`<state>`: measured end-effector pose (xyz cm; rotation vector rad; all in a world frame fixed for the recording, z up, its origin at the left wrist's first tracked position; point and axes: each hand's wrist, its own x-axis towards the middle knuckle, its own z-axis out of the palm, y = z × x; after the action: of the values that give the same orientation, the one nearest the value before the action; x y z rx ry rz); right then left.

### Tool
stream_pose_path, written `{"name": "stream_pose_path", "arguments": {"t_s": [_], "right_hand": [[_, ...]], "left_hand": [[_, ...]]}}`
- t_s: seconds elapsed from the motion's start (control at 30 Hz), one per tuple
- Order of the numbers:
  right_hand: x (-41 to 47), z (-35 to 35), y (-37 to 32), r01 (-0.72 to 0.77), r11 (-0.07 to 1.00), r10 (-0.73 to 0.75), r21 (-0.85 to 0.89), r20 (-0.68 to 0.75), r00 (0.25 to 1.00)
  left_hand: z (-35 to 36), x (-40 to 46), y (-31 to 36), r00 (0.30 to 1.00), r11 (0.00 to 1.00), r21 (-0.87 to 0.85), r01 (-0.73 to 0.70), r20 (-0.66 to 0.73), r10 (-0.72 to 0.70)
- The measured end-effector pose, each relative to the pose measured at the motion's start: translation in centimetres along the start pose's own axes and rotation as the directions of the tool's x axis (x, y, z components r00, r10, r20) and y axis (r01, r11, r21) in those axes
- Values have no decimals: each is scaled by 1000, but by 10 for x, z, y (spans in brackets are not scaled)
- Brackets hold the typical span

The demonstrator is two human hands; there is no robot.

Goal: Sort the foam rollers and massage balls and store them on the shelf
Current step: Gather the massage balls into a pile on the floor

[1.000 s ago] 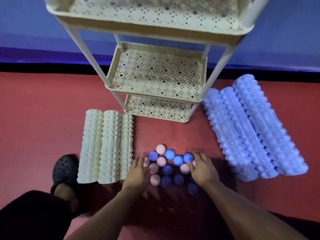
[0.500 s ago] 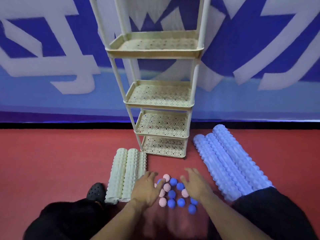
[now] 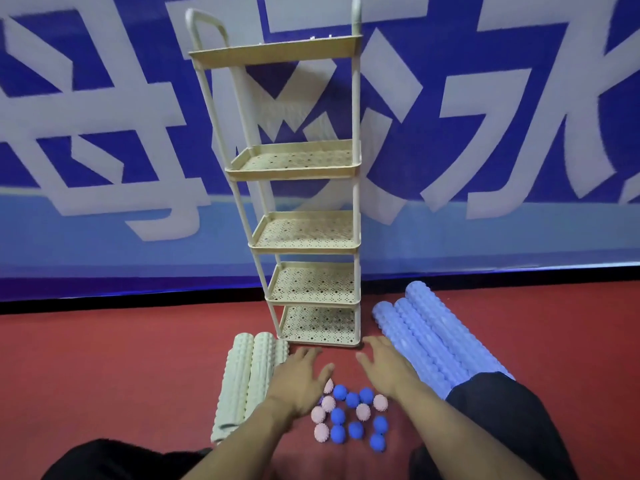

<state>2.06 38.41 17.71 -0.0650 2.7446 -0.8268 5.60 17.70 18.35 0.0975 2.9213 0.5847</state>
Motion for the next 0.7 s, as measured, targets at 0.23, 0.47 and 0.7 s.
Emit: {"name": "stream_pose_path", "arguments": {"t_s": [0.23, 0.47, 0.7], "right_hand": [[8, -18, 12, -22, 999, 22, -26, -19, 1000], [42, -61, 60, -106, 993, 104, -50, -30, 994], [95, -99, 159, -237, 968, 237, -84, -12, 972]], "left_hand": [[5, 20, 1, 999, 999, 15, -40, 20, 39], [26, 66, 33, 996, 998, -4, -67, 50, 67], [73, 141, 76, 992, 979, -200, -38, 112, 62]]}}
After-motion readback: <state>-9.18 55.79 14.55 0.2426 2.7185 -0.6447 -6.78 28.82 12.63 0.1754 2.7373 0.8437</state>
